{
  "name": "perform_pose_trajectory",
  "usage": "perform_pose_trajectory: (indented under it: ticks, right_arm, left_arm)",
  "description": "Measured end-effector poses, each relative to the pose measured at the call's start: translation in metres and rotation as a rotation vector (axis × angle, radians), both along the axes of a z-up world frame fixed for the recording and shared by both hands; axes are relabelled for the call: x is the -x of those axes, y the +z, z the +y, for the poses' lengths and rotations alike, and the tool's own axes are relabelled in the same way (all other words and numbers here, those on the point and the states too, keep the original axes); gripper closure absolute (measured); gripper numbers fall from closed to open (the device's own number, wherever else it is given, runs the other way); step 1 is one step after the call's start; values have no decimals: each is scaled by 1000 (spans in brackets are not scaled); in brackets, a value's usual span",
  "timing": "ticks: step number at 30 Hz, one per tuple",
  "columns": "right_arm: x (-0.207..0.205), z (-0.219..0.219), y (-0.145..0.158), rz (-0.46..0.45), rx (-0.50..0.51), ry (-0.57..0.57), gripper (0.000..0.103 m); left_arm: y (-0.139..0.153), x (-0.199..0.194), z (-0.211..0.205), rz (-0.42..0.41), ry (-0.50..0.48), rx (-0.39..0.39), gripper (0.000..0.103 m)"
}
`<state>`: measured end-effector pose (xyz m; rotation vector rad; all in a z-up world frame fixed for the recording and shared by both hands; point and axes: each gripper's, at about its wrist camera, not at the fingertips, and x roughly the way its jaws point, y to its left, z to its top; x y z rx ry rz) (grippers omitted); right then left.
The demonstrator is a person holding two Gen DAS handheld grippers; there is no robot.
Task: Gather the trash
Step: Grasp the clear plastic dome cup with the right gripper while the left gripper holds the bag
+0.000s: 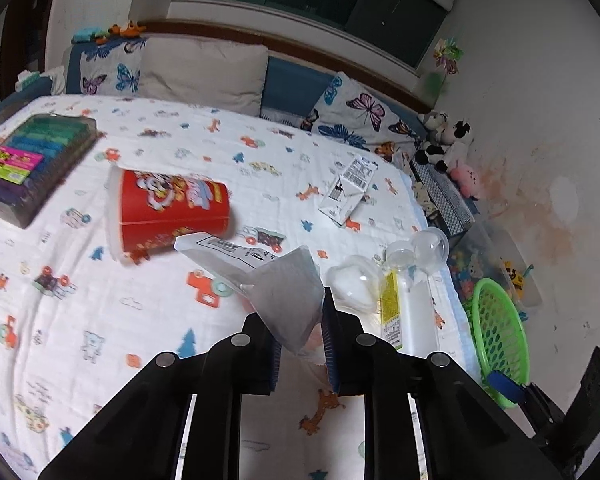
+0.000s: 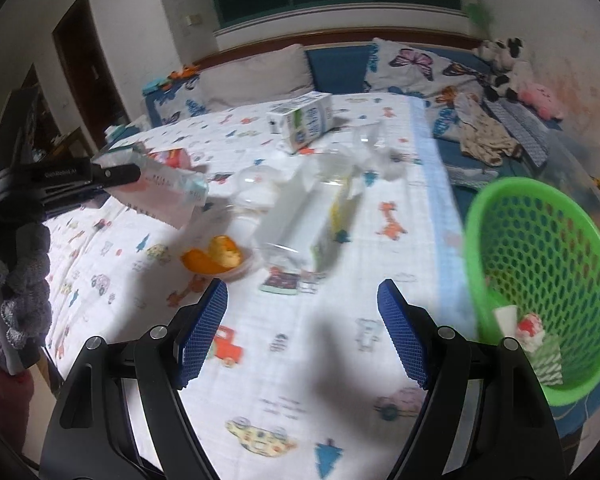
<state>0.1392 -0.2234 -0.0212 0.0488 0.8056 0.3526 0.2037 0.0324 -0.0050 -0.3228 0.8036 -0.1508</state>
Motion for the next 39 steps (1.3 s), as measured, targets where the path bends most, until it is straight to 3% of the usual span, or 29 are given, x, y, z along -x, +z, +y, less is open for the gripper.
perform_pose_trajectory:
  ticks: [16,28,39]
  right_arm:
    - [-77,65,7,-8,-7,137,36]
    - [-140,90,-19,36,40,148,39]
    - [-166,99,-38,93,99,144,42]
  left_arm:
    - [21,21,45,-60,35,-28,85]
    - [22,17,59,-69,50,-43,85]
    - [16,9,60,-53,39,-47,85]
